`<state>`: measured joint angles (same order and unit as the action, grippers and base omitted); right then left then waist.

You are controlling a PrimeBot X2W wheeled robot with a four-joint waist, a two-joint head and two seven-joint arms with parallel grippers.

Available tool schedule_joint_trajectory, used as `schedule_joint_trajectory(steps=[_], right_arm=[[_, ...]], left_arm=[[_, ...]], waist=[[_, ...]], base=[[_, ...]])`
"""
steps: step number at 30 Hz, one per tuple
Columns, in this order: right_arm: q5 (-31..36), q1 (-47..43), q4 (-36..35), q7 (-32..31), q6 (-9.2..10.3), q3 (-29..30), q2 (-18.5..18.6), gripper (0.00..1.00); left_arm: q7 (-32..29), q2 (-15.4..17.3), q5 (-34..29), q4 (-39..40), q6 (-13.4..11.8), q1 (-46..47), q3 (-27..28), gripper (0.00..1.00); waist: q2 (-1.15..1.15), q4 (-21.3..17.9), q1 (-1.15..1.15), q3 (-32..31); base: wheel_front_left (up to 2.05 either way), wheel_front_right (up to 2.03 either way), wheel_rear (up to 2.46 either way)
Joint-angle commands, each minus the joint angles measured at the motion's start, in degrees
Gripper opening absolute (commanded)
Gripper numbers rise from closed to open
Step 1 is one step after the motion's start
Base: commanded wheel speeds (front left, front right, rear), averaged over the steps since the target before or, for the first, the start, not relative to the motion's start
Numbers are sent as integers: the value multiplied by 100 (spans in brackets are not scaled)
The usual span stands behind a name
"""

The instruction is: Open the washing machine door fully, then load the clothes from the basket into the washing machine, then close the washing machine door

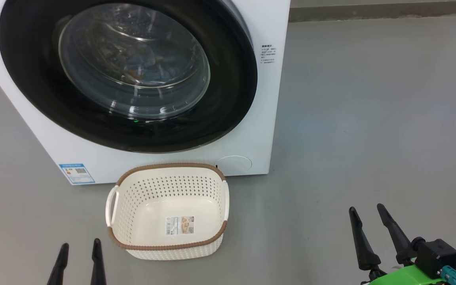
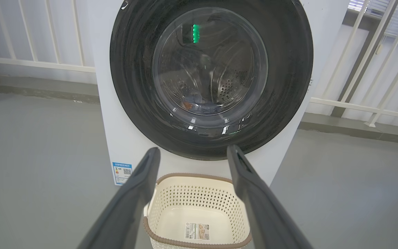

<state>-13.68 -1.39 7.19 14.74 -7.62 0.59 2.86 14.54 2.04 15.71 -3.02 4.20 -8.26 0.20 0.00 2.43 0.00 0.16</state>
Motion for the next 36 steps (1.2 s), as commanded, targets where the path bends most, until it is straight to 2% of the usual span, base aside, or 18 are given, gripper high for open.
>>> schedule_joint_trajectory(steps=[1, 17, 18, 25, 30, 36], right_arm=[[45, 57, -169, 26, 13, -145, 7, 100], [37, 8, -199, 26, 13, -133, 3, 100], [0, -9, -36, 0, 0, 9, -12, 0], [-136, -22, 342, -28, -1, 7, -23, 0], [-465, 1, 348, -102, 0, 14, -9, 0], [-858, 45, 373, -189, 0, 23, 6, 0]], left_arm=[[46, 84, -60, 161, -61, 89, 174, 100], [46, 84, -52, 165, -11, 66, 182, 100], [0, 1, 1, 11, 2, -44, 2, 0], [-74, -107, 134, -342, 6, -84, -36, 0], [-153, -96, 445, -366, 19, -30, -12, 0], [-248, -83, 816, -409, 35, 48, 15, 0]], waist=[[0, 9, 0, -3], [0, 25, 0, -28], [0, 25, 0, -28], [0, 22, 0, -28], [0, 10, 13, -41], [0, -3, 0, -27]], base=[[0, 0, 0], [0, 0, 0], [0, 0, 0], [0, 0, 0], [0, 0, 0], [0, 0, 0]])
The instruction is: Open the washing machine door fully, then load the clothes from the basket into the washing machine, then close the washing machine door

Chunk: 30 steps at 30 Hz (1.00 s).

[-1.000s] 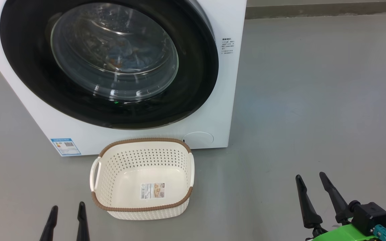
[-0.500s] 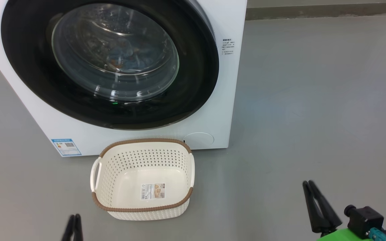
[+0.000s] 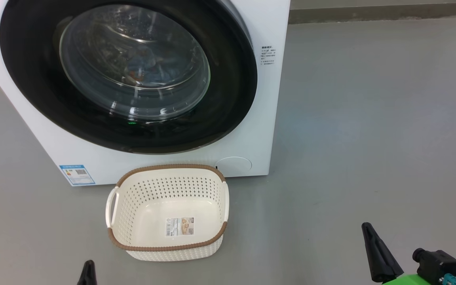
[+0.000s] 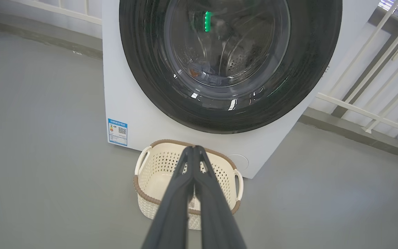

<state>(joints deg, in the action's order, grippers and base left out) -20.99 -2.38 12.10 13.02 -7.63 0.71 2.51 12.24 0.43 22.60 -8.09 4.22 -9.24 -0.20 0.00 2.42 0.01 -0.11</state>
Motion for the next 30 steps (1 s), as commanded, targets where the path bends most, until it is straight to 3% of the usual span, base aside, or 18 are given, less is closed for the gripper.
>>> schedule_joint_trajectory(steps=[1, 30], right_arm=[[-190, 152, -115, -32, 2, 13, 43, 0], [-1992, 327, -38, -463, 5, 91, 89, 0]], left_arm=[[-34, 80, 185, 92, 35, 159, 61, 0], [-486, 133, 1906, -83, 109, 509, 200, 0]], waist=[[0, -4, -1, 2], [0, -64, -1, 9]], base=[[0, 0, 0], [0, 0, 0]])
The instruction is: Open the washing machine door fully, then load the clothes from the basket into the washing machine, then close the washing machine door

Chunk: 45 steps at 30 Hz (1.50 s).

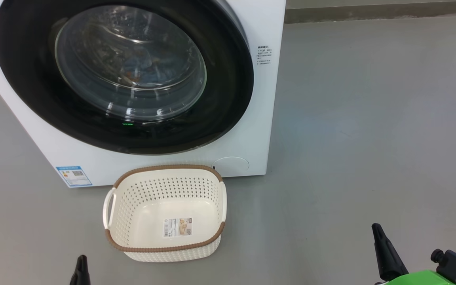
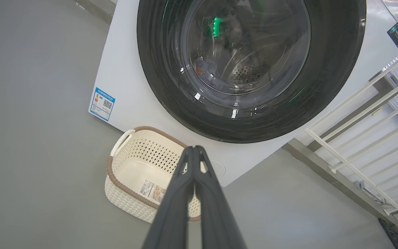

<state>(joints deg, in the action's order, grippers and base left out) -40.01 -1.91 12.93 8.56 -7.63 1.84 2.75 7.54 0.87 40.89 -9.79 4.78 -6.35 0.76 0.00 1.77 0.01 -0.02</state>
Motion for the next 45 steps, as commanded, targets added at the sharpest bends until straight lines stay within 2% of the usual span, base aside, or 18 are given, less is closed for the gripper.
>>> schedule_joint_trajectory(steps=[1, 45], right_arm=[[-152, 286, -118, -33, 5, -19, 66, 0], [-2928, 560, 0, -763, 10, 168, 91, 0]], left_arm=[[-32, 91, 137, 81, 55, 232, 109, 0], [-756, 161, 2823, -191, 171, 779, 346, 0]], waist=[[0, -1, 0, 0], [0, -96, 0, 11]], base=[[0, 0, 0], [0, 0, 0]])
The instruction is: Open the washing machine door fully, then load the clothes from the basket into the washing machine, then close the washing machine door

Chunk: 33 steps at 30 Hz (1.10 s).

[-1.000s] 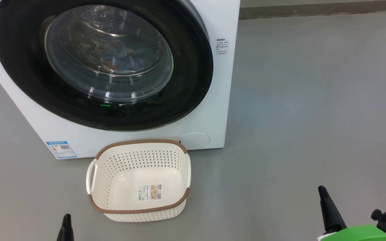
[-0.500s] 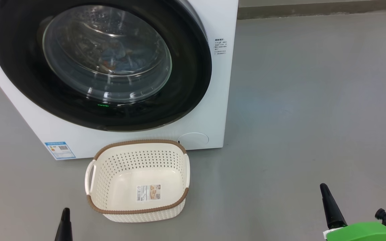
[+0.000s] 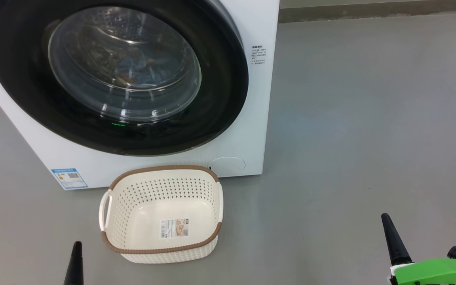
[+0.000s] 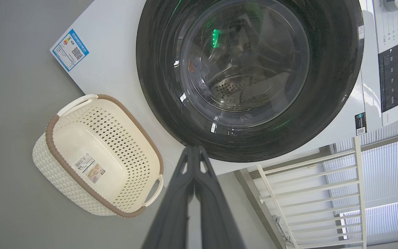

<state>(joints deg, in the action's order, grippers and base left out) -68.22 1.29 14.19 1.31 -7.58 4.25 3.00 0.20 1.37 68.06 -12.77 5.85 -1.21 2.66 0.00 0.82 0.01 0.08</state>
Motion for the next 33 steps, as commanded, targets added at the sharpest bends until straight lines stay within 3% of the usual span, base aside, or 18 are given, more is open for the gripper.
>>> schedule_joint_trajectory(steps=[1, 33], right_arm=[[-169, 246, -123, -55, 4, -67, 66, 0], [-2166, 448, -36, -608, 8, 96, 65, 0]], left_arm=[[-39, 113, 167, 101, 67, 277, 162, 0], [-571, 159, 2116, -97, 150, 675, 341, 0]], waist=[[0, -3, 0, 0], [0, -72, 0, 8]], base=[[0, 0, 0], [0, 0, 0]])
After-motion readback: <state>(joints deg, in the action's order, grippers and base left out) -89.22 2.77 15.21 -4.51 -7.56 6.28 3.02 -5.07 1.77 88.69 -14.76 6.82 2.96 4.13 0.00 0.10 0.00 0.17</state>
